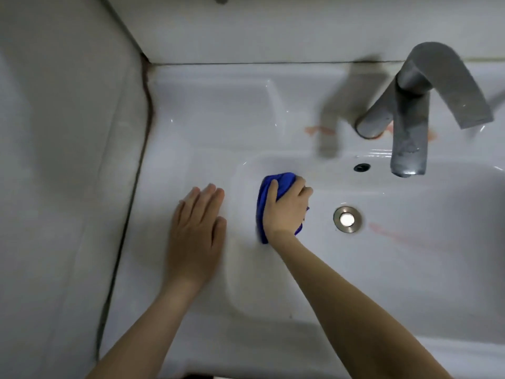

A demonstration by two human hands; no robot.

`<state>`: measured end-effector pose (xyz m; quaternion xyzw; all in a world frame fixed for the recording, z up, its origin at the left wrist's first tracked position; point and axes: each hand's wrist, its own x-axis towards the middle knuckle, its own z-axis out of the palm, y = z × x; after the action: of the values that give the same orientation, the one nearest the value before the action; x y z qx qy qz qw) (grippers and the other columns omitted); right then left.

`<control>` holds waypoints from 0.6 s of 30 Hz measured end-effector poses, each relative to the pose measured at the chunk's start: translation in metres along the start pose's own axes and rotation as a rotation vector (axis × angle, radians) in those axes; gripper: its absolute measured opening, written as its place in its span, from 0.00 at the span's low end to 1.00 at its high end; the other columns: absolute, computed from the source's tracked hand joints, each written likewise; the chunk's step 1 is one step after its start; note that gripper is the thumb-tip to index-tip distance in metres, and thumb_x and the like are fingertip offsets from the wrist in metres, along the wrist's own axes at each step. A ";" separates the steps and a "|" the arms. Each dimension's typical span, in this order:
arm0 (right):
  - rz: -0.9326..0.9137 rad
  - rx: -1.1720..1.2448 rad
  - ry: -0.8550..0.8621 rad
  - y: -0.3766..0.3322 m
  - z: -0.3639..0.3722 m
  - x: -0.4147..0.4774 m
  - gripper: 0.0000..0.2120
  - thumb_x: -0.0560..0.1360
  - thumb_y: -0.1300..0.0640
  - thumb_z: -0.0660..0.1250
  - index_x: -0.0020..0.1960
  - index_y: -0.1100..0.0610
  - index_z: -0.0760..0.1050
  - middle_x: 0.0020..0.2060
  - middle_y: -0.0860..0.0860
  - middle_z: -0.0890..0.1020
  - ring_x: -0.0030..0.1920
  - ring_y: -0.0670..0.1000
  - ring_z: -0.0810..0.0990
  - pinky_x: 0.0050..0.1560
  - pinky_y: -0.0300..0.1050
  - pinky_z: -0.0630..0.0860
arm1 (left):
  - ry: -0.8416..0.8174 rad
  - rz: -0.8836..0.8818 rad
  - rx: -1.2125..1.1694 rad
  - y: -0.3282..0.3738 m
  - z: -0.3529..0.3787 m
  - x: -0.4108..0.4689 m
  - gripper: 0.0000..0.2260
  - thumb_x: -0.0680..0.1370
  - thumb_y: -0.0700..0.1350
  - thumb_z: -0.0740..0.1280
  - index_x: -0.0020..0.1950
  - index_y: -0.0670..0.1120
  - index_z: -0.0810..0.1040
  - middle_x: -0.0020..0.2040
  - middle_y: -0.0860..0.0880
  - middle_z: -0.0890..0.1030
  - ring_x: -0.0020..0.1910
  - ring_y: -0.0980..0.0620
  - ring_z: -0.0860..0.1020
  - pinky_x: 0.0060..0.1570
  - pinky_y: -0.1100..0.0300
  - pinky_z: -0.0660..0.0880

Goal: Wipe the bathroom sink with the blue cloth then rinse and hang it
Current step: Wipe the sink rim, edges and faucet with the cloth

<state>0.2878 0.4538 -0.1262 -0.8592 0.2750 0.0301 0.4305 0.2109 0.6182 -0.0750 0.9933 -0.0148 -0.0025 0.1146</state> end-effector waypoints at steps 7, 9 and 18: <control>-0.651 -0.273 -0.572 0.082 -0.065 -0.068 0.20 0.75 0.39 0.60 0.62 0.48 0.68 0.52 0.48 0.71 0.48 0.55 0.76 0.42 0.43 0.67 | -0.040 -0.016 -0.005 0.007 -0.010 0.000 0.24 0.81 0.49 0.52 0.78 0.49 0.63 0.79 0.48 0.63 0.79 0.47 0.58 0.77 0.49 0.55; -0.630 -0.474 -0.481 0.086 -0.068 -0.030 0.20 0.77 0.43 0.63 0.63 0.54 0.70 0.54 0.53 0.73 0.49 0.59 0.76 0.42 0.45 0.69 | -0.020 -0.012 0.001 0.007 -0.008 -0.001 0.24 0.81 0.49 0.52 0.78 0.49 0.62 0.79 0.49 0.63 0.79 0.46 0.58 0.77 0.50 0.54; -0.253 0.096 -0.486 0.013 -0.025 -0.067 0.14 0.78 0.45 0.63 0.58 0.51 0.69 0.52 0.48 0.71 0.44 0.48 0.76 0.47 0.41 0.72 | 0.024 0.000 0.001 0.003 -0.003 0.002 0.23 0.81 0.48 0.54 0.77 0.48 0.64 0.77 0.46 0.66 0.77 0.44 0.61 0.75 0.48 0.56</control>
<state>0.2196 0.4588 -0.1006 -0.8330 0.0555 0.1682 0.5242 0.2133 0.6159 -0.0714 0.9933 -0.0134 0.0095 0.1141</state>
